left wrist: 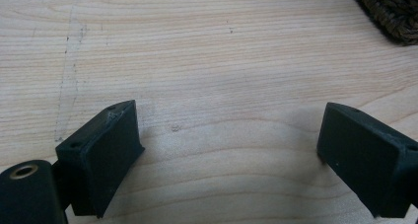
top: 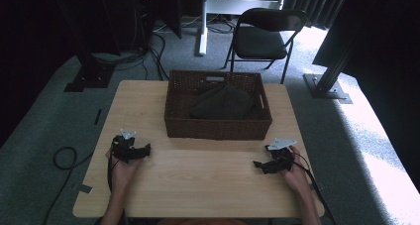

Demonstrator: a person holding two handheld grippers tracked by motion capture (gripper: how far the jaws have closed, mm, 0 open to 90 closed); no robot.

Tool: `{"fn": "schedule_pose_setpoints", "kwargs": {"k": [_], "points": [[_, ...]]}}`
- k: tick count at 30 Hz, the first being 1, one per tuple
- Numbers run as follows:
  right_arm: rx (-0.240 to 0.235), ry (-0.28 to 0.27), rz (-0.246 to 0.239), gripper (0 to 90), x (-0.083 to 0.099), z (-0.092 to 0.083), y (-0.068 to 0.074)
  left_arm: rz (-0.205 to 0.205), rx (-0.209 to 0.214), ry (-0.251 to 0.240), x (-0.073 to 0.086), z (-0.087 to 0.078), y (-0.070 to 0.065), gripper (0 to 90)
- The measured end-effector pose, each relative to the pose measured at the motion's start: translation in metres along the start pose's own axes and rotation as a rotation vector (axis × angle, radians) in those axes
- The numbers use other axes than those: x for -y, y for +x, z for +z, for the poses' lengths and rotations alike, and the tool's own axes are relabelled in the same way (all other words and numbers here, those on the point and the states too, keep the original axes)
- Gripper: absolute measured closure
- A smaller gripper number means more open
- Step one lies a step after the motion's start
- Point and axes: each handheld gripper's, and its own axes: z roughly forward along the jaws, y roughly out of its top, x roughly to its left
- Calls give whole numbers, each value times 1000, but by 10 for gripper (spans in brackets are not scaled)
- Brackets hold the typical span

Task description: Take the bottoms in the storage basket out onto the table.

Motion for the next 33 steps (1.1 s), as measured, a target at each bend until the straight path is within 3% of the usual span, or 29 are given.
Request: {"fn": "schedule_pose_setpoints", "kwargs": {"k": [12, 16, 21, 27, 33], "points": [[-6, -2, -9, 111, 0, 0, 2, 35, 31, 7, 0, -2, 2, 106], [-7, -2, -10, 111, 0, 0, 4, 76, 67, 36, -4, -7, 2, 258], [-8, 0, -9, 111, 0, 0, 4, 92, 70, 54, -6, -8, 1, 272], [-10, -1, -10, 111, 1, -1, 5, 65, 97, 38, -12, -15, 6, 284], [-5, -2, -7, 112, 2, -2, 7, 65, 113, 29, -19, -23, 11, 305]]}}
